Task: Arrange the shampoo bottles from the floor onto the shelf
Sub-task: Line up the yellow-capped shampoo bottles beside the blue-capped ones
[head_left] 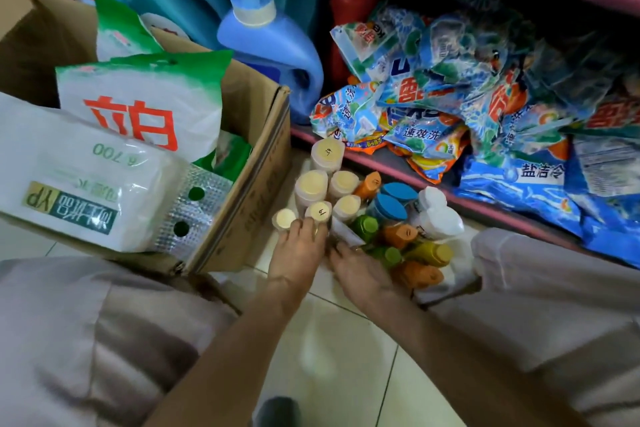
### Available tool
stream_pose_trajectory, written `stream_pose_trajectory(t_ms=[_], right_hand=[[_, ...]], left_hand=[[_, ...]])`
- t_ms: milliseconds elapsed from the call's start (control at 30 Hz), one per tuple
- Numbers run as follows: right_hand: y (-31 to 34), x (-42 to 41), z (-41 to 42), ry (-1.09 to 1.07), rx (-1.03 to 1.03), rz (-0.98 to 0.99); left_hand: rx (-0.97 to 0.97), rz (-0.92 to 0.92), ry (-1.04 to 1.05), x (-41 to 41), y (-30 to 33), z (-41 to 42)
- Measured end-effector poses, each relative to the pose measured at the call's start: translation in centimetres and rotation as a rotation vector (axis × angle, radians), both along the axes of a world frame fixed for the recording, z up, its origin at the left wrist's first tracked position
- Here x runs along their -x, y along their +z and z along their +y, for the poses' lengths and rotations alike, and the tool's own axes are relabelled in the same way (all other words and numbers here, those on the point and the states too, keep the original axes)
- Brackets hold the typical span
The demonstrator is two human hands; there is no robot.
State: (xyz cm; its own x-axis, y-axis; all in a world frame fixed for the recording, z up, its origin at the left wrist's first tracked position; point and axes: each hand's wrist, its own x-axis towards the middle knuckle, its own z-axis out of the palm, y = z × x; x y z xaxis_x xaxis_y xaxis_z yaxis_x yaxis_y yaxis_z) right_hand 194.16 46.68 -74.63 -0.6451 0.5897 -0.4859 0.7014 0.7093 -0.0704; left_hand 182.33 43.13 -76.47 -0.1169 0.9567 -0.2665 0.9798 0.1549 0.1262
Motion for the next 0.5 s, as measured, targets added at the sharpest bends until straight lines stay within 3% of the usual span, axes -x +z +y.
stream_pose_trajectory(t_ms=[167, 333, 500], right_hand=[[-1.5, -0.8, -1.0, 0.024, -0.040, -0.018], [-0.5, -1.5, -0.9, -0.086, 0.046, -0.032], [2.7, -1.9, -0.9, -0.202, 0.118, -0.059]], left_hand=[[0.004, 0.069, -0.045, -0.1, -1.0, -0.4], [0.163, 0.136, -0.102, -0.7, -1.7, -0.4], [0.219, 0.072, 0.052, -0.4, 0.6, -1.3]])
